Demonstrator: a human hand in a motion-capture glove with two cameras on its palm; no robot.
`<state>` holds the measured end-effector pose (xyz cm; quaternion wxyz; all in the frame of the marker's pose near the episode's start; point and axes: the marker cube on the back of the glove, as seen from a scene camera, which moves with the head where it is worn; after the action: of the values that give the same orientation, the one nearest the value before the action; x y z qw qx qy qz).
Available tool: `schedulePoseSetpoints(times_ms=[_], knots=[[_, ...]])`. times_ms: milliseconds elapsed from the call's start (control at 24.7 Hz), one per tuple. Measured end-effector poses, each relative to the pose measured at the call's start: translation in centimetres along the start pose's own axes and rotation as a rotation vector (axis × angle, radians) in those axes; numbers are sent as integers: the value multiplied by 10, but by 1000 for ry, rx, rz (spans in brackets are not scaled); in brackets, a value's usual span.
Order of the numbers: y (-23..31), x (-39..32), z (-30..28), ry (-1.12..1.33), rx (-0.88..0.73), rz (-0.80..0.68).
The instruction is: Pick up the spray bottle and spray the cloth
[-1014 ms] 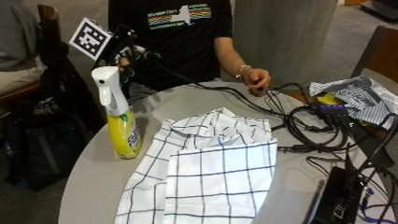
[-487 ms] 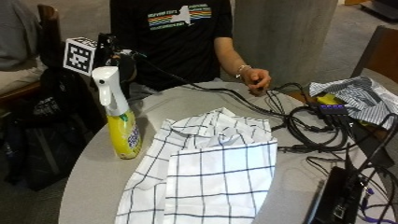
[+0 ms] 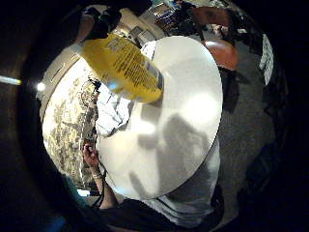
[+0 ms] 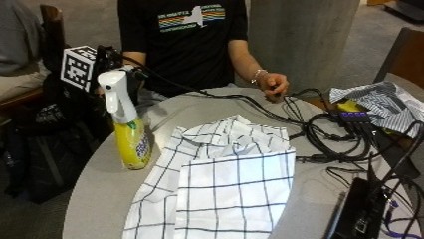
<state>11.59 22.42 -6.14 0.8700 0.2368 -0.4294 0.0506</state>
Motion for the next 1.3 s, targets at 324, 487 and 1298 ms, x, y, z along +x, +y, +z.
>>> schedulePoseSetpoints(times_ms=[324, 487, 1298], knots=[[-88, -15, 55, 26, 105, 99], [-74, 2, 43, 25, 94, 94], [-17, 48, 3, -32, 168, 4]])
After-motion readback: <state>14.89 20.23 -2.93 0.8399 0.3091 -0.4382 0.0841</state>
